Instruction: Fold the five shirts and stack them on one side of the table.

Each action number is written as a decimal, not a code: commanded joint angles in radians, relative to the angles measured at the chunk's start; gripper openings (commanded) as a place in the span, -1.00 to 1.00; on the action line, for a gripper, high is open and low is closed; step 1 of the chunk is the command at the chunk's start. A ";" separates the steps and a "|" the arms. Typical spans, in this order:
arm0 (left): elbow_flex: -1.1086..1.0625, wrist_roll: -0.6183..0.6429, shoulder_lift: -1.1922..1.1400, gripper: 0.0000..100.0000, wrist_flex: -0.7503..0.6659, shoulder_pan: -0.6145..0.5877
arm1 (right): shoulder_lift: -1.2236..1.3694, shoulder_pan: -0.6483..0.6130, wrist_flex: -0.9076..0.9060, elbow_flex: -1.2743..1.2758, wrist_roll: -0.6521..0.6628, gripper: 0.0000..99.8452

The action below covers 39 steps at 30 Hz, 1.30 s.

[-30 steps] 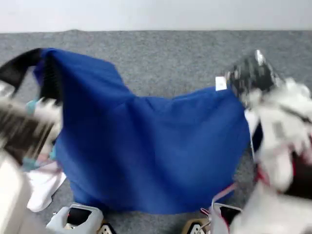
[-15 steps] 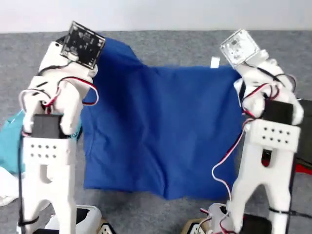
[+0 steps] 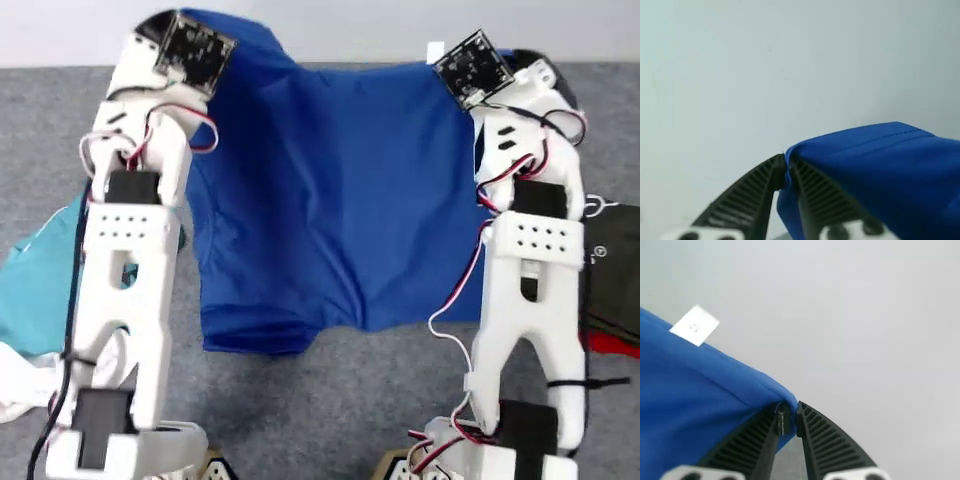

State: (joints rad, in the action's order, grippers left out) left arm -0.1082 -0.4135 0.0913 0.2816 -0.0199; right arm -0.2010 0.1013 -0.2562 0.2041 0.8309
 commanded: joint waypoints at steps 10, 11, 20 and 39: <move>0.367 -0.015 -0.262 -0.99 -0.035 0.000 | 0.148 0.024 0.113 -0.120 0.063 -0.98; 0.380 -0.015 -0.281 -0.99 -0.035 0.000 | 0.163 0.030 0.113 -0.124 0.063 -0.98; 0.392 -0.015 -0.370 -0.99 0.129 0.008 | 0.262 0.039 0.104 -0.121 0.094 -0.98; 0.397 -0.017 -0.368 -0.99 1.034 0.009 | 0.153 0.088 -0.559 -0.077 0.138 -0.98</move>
State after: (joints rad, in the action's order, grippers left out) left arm 0.2386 -0.4212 -0.2984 1.2390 -0.0061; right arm 0.0276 0.1596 -0.7595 0.1381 0.9582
